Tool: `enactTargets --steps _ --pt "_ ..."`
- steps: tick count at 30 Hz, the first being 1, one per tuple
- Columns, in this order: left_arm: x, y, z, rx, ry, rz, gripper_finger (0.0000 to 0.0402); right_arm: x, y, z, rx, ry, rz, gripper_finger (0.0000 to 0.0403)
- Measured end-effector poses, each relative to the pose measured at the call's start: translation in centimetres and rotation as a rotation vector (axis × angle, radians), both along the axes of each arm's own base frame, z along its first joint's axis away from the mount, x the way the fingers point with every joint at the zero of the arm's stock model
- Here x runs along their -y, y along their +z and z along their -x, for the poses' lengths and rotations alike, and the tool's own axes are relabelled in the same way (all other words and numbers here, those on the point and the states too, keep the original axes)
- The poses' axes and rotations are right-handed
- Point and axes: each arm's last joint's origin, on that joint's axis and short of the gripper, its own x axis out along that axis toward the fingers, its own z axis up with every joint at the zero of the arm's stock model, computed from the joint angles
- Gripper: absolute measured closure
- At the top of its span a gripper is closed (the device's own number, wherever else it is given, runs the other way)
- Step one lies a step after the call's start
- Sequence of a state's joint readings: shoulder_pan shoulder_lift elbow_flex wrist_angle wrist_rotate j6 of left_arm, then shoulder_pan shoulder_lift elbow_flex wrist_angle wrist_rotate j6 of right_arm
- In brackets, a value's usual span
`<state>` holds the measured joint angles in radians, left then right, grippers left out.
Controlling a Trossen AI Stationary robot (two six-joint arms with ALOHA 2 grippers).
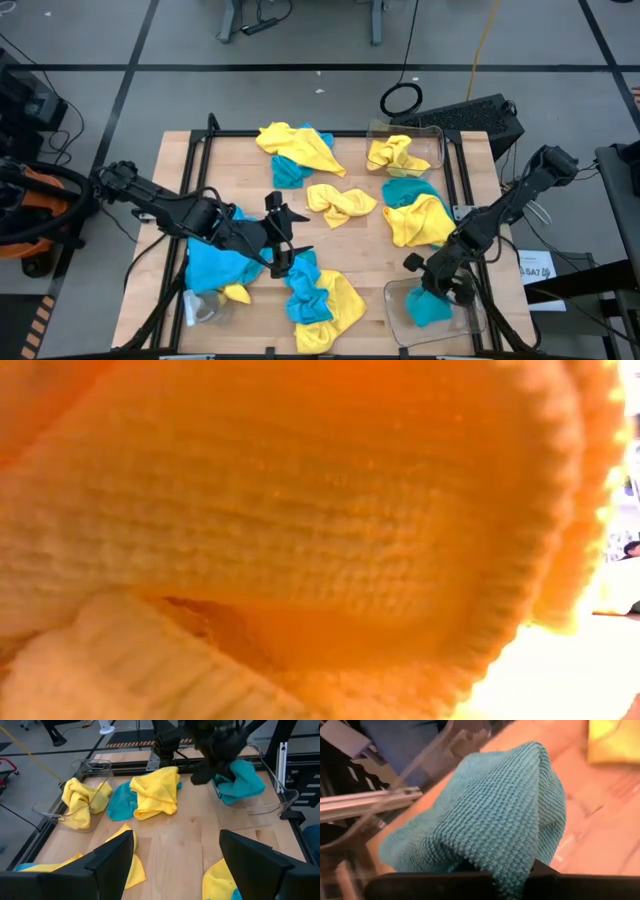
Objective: Sort microfiber towel by color & place in baskets
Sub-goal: Put the blue microfiber cloth into the bottom transparent bin
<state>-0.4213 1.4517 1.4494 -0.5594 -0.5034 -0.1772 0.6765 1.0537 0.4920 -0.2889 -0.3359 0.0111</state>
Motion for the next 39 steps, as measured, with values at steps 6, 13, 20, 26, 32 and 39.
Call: enactTargets --steps 6,13,20,26,32,39 --pt "0.0 0.0 0.0 0.000 0.000 -0.001 0.0100 -0.1 -2.5 0.0 -0.049 -0.094 0.023 0.0403" --pt "0.0 0.0 0.0 0.001 0.000 0.000 0.0100 -0.7 -3.0 0.2 -0.086 -0.085 0.010 0.0392" --pt "0.0 0.1 0.0 0.007 0.002 0.002 0.0100 -0.6 -2.7 0.3 -0.072 -0.118 0.003 0.0347" --pt "0.0 0.1 -0.1 0.009 0.004 0.004 0.0100 -0.7 -2.5 0.4 -0.034 -0.113 0.015 0.0321" --pt "0.0 0.1 -0.1 0.013 0.004 0.005 0.0100 -1.3 -1.0 0.1 -0.022 -0.106 0.028 0.0277" --pt "0.0 0.1 -0.1 0.013 0.004 0.006 0.0100 -2.0 2.4 0.1 -0.051 -0.125 0.159 0.0224"
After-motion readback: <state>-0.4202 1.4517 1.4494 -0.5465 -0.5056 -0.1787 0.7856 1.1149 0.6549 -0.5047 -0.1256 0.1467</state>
